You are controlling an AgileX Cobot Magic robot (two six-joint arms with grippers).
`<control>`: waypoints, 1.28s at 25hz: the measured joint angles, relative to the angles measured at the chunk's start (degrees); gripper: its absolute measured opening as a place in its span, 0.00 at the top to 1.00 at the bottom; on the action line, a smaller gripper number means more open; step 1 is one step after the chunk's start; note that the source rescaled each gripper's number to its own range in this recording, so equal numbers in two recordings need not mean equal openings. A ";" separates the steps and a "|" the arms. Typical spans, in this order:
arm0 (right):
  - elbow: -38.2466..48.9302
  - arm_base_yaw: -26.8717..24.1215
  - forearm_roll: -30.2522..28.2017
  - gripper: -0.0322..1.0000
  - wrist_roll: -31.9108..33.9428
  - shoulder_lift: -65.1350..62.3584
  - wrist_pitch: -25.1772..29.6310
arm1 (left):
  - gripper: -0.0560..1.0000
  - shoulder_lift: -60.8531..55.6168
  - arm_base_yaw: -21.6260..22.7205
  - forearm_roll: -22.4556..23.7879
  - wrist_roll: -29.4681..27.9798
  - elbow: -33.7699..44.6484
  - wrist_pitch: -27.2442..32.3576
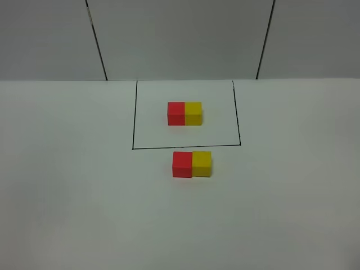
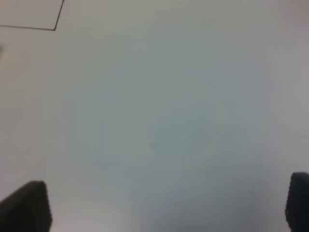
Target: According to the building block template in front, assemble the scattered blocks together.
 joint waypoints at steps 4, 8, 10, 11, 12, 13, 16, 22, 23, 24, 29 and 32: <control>3.10 0.00 -1.58 0.00 2.32 -11.04 4.78 | 0.24 0.00 0.00 0.00 0.00 0.00 0.00; 5.32 0.00 -1.58 0.00 2.98 -19.22 8.36 | 0.24 0.00 0.00 0.00 0.00 0.00 0.00; 6.49 0.00 -1.58 0.00 2.99 -22.71 9.13 | 0.24 0.00 0.00 0.00 0.00 0.00 0.00; 7.10 0.00 -1.58 0.00 3.04 -24.36 9.13 | 0.24 0.00 0.00 0.00 0.00 0.00 0.00; 7.68 0.00 -1.58 0.00 3.04 -25.76 9.05 | 0.24 0.00 0.00 0.00 0.00 0.00 0.00; 8.53 0.00 -1.07 0.00 3.04 -27.49 8.70 | 0.24 0.00 0.00 0.00 0.00 0.00 0.00; 11.43 0.00 -0.48 0.00 2.98 -32.17 8.38 | 0.24 0.00 0.00 0.00 0.00 0.00 0.00; 11.89 0.00 -0.44 0.00 2.93 -33.03 8.61 | 0.24 0.00 0.00 0.00 0.00 0.00 0.00; 11.89 0.00 -0.44 0.00 2.93 -33.03 8.56 | 0.24 0.00 0.00 0.00 0.00 0.00 0.00; 11.89 0.00 -0.49 0.00 3.08 -33.03 8.56 | 0.24 0.00 0.00 0.00 0.00 0.00 0.00; 11.89 0.00 -0.54 0.00 3.68 -33.03 8.56 | 0.24 0.00 0.00 0.00 0.00 0.00 0.00; 11.89 0.00 -0.54 0.02 3.93 -33.03 8.56 | 0.24 0.00 0.00 0.00 0.00 0.00 0.00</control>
